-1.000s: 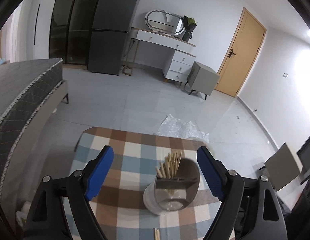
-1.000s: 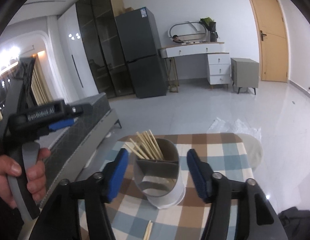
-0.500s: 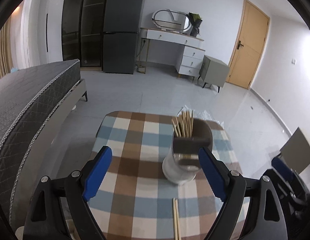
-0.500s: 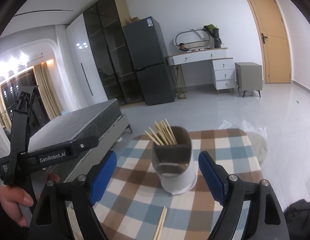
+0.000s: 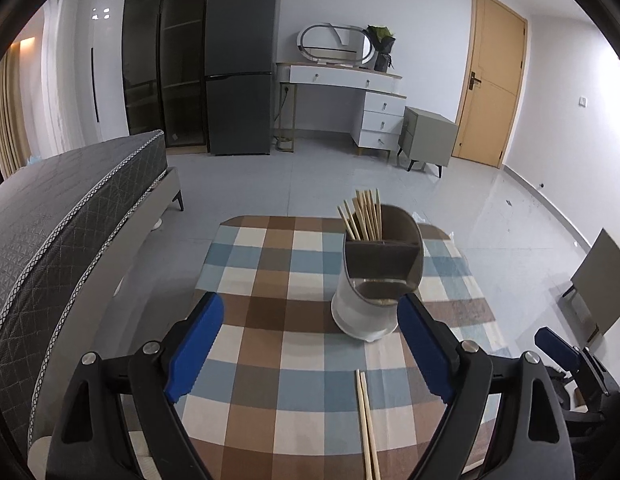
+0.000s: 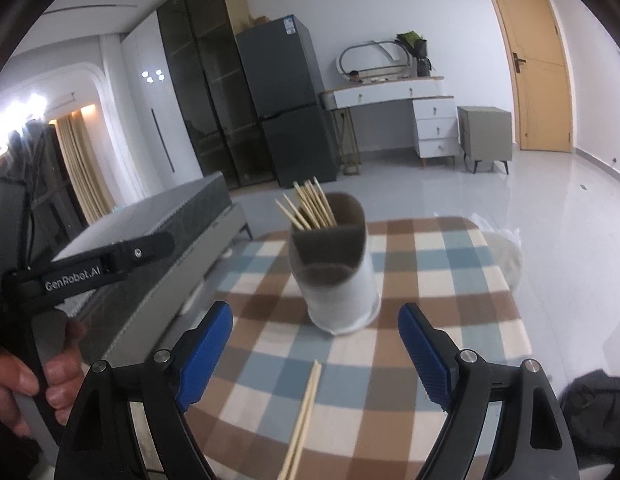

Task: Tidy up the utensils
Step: 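Withdraw the open right tool from the holder toward the last chopsticks, then lower the right tool and pinch one of the last chopsticks, then lift the chopstick with the right tool and carry it to the holder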

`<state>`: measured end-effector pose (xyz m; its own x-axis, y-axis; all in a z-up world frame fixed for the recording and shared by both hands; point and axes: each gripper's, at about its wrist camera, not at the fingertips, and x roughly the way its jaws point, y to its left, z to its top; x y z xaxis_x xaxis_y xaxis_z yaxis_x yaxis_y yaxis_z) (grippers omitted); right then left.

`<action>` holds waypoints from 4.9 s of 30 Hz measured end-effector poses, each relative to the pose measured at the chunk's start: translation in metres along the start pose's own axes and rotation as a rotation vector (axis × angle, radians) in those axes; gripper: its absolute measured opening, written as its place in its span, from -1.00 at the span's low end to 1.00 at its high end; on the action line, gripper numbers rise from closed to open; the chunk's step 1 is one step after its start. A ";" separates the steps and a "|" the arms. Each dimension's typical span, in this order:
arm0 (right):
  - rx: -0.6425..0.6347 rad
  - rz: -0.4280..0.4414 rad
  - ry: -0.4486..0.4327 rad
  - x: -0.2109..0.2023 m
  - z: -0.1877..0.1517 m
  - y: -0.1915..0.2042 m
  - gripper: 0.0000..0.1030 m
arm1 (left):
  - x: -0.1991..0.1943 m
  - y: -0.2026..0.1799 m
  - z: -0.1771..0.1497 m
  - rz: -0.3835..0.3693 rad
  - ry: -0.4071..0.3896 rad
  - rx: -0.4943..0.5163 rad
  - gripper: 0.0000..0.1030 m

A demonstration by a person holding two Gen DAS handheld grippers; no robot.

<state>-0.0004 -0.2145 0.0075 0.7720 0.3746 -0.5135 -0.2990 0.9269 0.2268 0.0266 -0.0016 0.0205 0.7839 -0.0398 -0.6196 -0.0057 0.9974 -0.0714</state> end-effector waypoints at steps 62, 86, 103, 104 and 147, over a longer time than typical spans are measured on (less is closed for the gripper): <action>-0.125 -0.192 0.591 0.176 -0.094 0.010 -0.17 | 0.116 0.064 -0.051 0.050 0.431 -0.289 0.65; -0.164 -0.196 0.688 0.216 -0.072 0.016 -0.26 | 0.112 0.090 -0.039 0.028 0.448 -0.431 0.65; -0.078 -0.099 0.623 0.193 -0.044 -0.014 -0.90 | 0.118 0.082 -0.042 0.064 0.443 -0.366 0.65; -0.059 -0.093 0.606 0.188 -0.042 -0.018 -0.90 | 0.118 0.079 -0.042 0.064 0.443 -0.356 0.65; 0.529 0.036 0.313 0.091 -0.032 -0.128 -0.89 | 0.166 -0.057 -0.097 -0.017 0.640 0.033 0.42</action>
<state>0.0903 -0.2986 -0.0953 0.5411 0.4685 -0.6983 0.0592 0.8071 0.5874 0.0966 -0.0707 -0.1541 0.2574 -0.0737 -0.9635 0.0304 0.9972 -0.0682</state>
